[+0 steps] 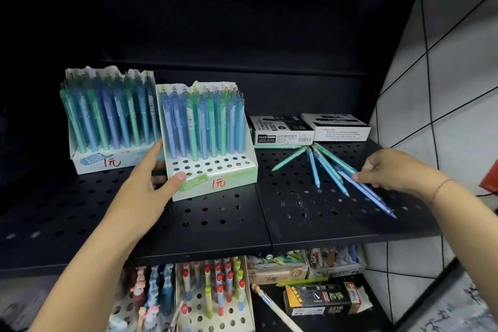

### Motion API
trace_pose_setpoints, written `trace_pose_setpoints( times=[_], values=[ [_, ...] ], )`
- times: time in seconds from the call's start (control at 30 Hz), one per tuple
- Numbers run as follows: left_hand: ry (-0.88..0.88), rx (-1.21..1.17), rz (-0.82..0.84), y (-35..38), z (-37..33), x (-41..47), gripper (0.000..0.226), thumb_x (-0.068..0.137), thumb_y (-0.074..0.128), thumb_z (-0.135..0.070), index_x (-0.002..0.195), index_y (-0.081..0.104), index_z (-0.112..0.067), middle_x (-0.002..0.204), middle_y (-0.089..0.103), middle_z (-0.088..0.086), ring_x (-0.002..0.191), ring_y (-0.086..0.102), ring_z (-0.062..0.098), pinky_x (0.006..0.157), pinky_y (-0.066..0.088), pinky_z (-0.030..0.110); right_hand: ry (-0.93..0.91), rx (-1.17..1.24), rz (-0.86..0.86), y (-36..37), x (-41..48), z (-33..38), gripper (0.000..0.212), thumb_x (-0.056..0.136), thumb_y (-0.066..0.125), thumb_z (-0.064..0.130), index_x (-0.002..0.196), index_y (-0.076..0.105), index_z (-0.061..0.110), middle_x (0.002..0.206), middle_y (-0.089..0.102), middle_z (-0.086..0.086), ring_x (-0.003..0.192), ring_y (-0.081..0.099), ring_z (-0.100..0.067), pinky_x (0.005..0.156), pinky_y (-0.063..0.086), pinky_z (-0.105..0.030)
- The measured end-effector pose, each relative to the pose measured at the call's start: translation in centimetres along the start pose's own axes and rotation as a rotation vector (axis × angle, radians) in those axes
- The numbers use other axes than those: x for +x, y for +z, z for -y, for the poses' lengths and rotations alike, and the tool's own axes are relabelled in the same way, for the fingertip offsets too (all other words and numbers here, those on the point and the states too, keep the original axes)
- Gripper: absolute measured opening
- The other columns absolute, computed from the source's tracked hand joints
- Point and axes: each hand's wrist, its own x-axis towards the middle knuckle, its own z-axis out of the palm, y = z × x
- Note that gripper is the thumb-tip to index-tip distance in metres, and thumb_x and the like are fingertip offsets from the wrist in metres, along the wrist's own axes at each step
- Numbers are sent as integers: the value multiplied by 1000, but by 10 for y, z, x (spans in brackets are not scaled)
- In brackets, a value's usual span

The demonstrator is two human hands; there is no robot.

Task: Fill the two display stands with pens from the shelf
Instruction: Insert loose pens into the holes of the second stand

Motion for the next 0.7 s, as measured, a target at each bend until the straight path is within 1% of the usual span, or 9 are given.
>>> trace_pose_setpoints(
  times=[0.13, 0.23, 0.3, 0.4, 0.5, 0.57, 0.6, 0.7],
  values=[
    [2, 11, 1, 0, 0, 0, 72, 89, 61, -37, 146, 18, -50, 135, 42, -13, 112, 46, 7, 91, 36, 29, -4, 11, -28, -9, -7, -1, 29, 83, 73, 30, 67, 64, 7, 57, 60, 0, 56, 52, -13, 52, 34, -24],
    [7, 27, -3, 0, 0, 0, 72, 89, 61, -39, 145, 17, -53, 146, 39, -9, 114, 46, 7, 91, 37, 30, -1, -1, -47, -14, -23, -11, 27, 82, 74, 29, 69, 65, 6, 55, 60, 0, 54, 52, -13, 51, 34, -24],
    [7, 32, -5, 0, 1, 0, 72, 89, 61, -40, 144, 17, -54, 149, 37, -8, 115, 46, 8, 92, 37, 31, 21, -1, 5, -14, -32, -19, 26, 80, 75, 30, 70, 66, 7, 56, 62, -1, 54, 53, -14, 52, 37, -24],
    [12, 33, -5, 0, 1, 0, 73, 89, 61, -39, 145, 17, -53, 148, 39, -6, 114, 47, 9, 91, 37, 30, 51, 25, 66, -12, -33, -24, 29, 76, 78, 35, 74, 65, 9, 65, 64, -5, 59, 54, -16, 56, 43, -26],
    [15, 28, -3, 0, 2, 1, 73, 89, 61, -39, 145, 17, -52, 148, 39, -6, 114, 47, 9, 91, 37, 30, 32, 32, 18, -12, -23, -18, 37, 72, 78, 44, 78, 64, 11, 70, 64, -5, 61, 55, -17, 60, 45, -28],
    [13, 28, -2, 0, 3, 1, 72, 89, 61, -40, 145, 17, -52, 148, 38, -6, 115, 47, 10, 92, 37, 30, 19, 6, 30, -10, -14, -8, 40, 74, 76, 48, 81, 64, 11, 75, 65, -4, 64, 56, -15, 65, 47, -30],
    [13, 29, -2, 0, 3, 1, 72, 89, 61, -40, 145, 17, -52, 149, 38, -6, 116, 47, 10, 92, 37, 30, 19, -23, 51, -7, -10, -3, 40, 75, 74, 49, 81, 64, 11, 77, 65, -2, 67, 57, -14, 66, 46, -29],
    [9, 32, 0, 0, 3, 1, 73, 88, 61, -41, 145, 16, -53, 149, 37, -6, 117, 47, 11, 93, 37, 31, 44, -122, 106, -3, -2, 10, 36, 79, 71, 49, 79, 61, 14, 76, 62, 3, 67, 54, -8, 56, 39, -19]
  ],
)
